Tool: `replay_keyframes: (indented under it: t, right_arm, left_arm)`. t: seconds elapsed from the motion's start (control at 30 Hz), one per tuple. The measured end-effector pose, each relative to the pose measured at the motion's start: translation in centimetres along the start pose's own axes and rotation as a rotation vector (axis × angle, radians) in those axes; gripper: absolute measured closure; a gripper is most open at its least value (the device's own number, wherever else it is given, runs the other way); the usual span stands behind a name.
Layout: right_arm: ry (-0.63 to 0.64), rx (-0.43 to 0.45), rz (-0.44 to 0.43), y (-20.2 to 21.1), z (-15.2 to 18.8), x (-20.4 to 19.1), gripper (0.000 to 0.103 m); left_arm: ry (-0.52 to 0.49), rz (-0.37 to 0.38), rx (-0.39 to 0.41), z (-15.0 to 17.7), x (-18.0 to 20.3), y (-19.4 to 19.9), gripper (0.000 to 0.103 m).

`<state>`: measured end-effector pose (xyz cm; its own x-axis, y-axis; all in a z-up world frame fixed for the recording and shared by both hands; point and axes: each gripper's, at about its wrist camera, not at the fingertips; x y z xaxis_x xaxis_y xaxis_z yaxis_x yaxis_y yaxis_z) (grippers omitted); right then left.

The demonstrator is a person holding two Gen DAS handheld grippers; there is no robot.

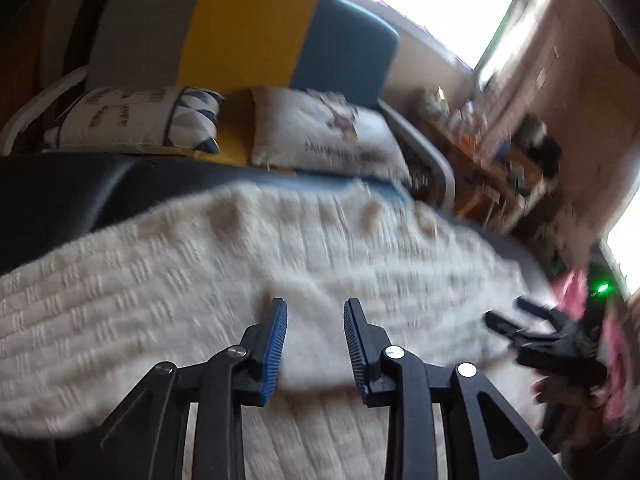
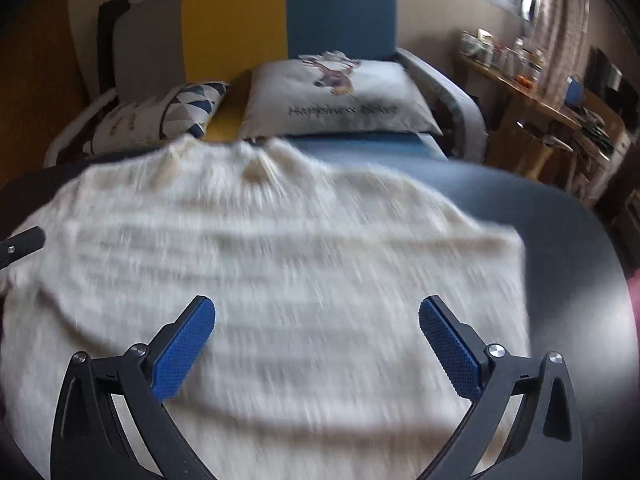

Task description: Fold clothes

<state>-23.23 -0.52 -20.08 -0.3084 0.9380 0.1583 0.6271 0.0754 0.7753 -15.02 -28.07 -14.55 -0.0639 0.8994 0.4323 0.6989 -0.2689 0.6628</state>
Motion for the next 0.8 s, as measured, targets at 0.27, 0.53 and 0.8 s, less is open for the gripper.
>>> replay_keyframes:
  t: [0.27, 0.53, 0.8]
  right_arm:
    - [-0.050, -0.042, -0.020, 1.4, 3.7, 2.9, 0.000]
    - [-0.050, -0.084, -0.072, 6.2, 9.1, 2.6, 0.000]
    - [-0.080, -0.067, -0.028, 6.4, 12.3, 2.2, 0.000]
  left_arm:
    - [-0.015, -0.014, 0.016, 1.7, 1.8, 1.1, 0.074]
    - [-0.017, -0.016, 0.019, 7.5, 3.4, 6.2, 0.073]
    - [-0.032, -0.058, -0.001, 12.5, 2.9, 7.5, 0.073]
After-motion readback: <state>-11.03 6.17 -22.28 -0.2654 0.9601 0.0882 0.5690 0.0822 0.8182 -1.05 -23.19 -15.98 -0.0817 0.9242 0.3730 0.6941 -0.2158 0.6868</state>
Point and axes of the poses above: each gripper's, at about its wrist camera, not at the fingertips, and y roughly against the way its jaws point, x to its right, z to its underside, and after that the axes turned 10 degrees about z, right-handed
